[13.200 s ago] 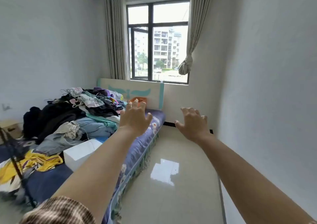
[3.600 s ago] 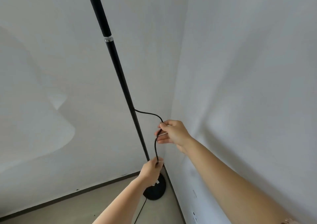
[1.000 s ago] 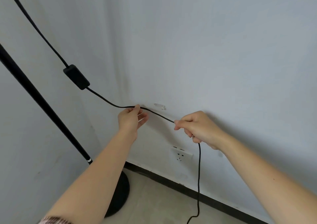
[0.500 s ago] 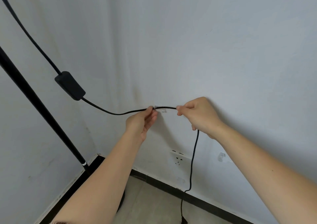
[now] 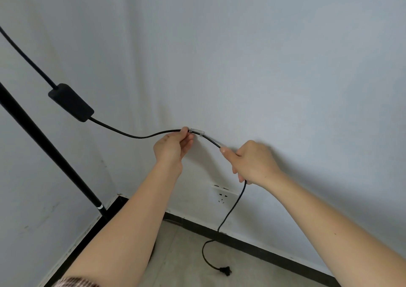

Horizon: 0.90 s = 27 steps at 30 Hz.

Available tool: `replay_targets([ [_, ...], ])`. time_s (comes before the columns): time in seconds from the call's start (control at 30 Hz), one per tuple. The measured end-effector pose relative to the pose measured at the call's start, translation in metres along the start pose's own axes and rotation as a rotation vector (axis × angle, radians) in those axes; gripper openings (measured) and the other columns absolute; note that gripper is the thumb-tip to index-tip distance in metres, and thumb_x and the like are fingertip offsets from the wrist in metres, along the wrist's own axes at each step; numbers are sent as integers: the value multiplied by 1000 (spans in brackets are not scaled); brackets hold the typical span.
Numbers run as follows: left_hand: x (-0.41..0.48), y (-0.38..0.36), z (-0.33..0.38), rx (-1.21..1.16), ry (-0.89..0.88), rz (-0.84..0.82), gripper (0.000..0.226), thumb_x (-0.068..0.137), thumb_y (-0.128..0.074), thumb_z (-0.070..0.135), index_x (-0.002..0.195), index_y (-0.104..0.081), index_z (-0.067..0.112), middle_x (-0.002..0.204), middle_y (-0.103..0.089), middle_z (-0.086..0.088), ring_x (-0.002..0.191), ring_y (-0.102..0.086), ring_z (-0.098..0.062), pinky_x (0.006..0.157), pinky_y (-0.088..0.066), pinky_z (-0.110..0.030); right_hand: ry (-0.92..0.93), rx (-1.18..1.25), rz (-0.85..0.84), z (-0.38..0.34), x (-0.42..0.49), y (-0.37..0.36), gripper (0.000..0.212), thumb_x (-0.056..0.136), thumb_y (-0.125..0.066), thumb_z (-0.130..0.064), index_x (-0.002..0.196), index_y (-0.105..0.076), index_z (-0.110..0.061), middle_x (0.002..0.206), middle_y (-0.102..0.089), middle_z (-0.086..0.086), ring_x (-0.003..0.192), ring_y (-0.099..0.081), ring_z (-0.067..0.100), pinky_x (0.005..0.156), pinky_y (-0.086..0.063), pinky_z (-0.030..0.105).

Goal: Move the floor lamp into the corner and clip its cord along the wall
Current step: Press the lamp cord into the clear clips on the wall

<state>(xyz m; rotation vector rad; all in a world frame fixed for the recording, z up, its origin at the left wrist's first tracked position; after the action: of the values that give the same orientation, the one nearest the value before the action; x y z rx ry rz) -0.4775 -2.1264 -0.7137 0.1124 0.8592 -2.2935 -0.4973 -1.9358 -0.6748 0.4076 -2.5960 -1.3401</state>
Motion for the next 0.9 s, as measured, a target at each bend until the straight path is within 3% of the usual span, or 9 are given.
replay_targets([
  [0.1, -1, -1, 1, 15, -5, 18, 4, 82, -69, 1, 82, -64, 1, 74, -68, -6, 57, -69, -11, 64, -60, -21, -57, 93, -54, 24, -11, -3, 64, 86, -48, -60, 51, -65, -9, 41, -65, 1, 36, -54, 2, 65, -55, 30],
  [0.2, -2, -3, 1, 18, -14, 32, 5, 82, -69, 0, 79, -64, 2, 74, -68, -6, 54, -68, -10, 64, -60, -22, -115, 215, -65, 55, -24, 2, 61, 83, -52, -63, 47, -64, -15, 48, -69, 4, 59, -68, 13, 70, -53, 29],
  [0.27, -3, -4, 0, 5, -18, 38, 7, 82, -68, 0, 78, -63, 2, 74, -67, -6, 53, -68, -10, 62, -60, -21, -176, 318, -79, 76, -34, 7, 57, 82, -57, -61, 51, -65, -14, 47, -67, 6, 56, -69, 15, 66, -53, 27],
  [0.33, -4, -6, -1, -10, -25, 53, 9, 83, -67, -1, 77, -62, 3, 74, -66, -6, 54, -66, -10, 58, -59, -21, -229, 449, -144, 95, -45, 11, 49, 81, -63, -55, 54, -66, -14, 45, -59, 6, 52, -67, 18, 62, -56, 26],
  [0.4, -5, -7, -3, -25, -35, 70, 10, 84, -67, 0, 75, -61, 3, 73, -65, -6, 53, -65, -9, 58, -58, -21, -256, 526, -199, 112, -56, 12, 42, 83, -67, -45, 56, -68, -14, 49, -53, 4, 58, -62, 21, 70, -60, 33],
  [0.5, -7, -9, -5, -35, -45, 78, 12, 85, -65, 0, 75, -60, 3, 73, -63, -6, 55, -63, -10, 59, -59, -21, -319, 632, -160, 130, -67, 17, 33, 87, -67, -27, 71, -70, 2, 51, -59, -5, 71, -55, 22, 73, -55, 38],
  [0.57, -6, -9, -5, -35, -51, 82, 12, 86, -64, 0, 75, -59, 4, 73, -62, -6, 58, -62, -11, 58, -58, -21, -328, 656, -90, 129, -68, 22, 26, 85, -69, -21, 77, -72, 3, 51, -58, -7, 62, -47, 20, 64, -46, 34],
  [0.7, -8, -8, -6, -40, -19, 51, 11, 88, -64, 5, 78, -59, 5, 73, -61, -6, 56, -62, -12, 57, -58, -23, -302, 603, 27, 115, -68, 38, 13, 79, -74, -21, 68, -78, -15, 49, -46, -6, 47, -34, 12, 47, -30, 21],
  [0.9, -29, -18, -30, -18, 104, -85, 27, 90, -62, 34, 78, -59, 9, 69, -62, -4, 54, -65, -16, 55, -59, -24, -229, 434, 81, 106, -64, 55, 13, 80, -72, -17, 67, -75, -16, 41, -51, -15, 40, -43, 2, 39, -30, 6],
])
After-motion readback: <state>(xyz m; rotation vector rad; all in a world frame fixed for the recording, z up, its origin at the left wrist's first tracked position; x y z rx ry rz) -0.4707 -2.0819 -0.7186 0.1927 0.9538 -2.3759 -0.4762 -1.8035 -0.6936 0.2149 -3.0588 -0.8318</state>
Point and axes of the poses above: each hand's wrist, its own x-axis towards the middle knuckle, its own y-axis out of the back of the hand, z = x × y, the point moved 3 cm from there along x, towards the middle knuckle
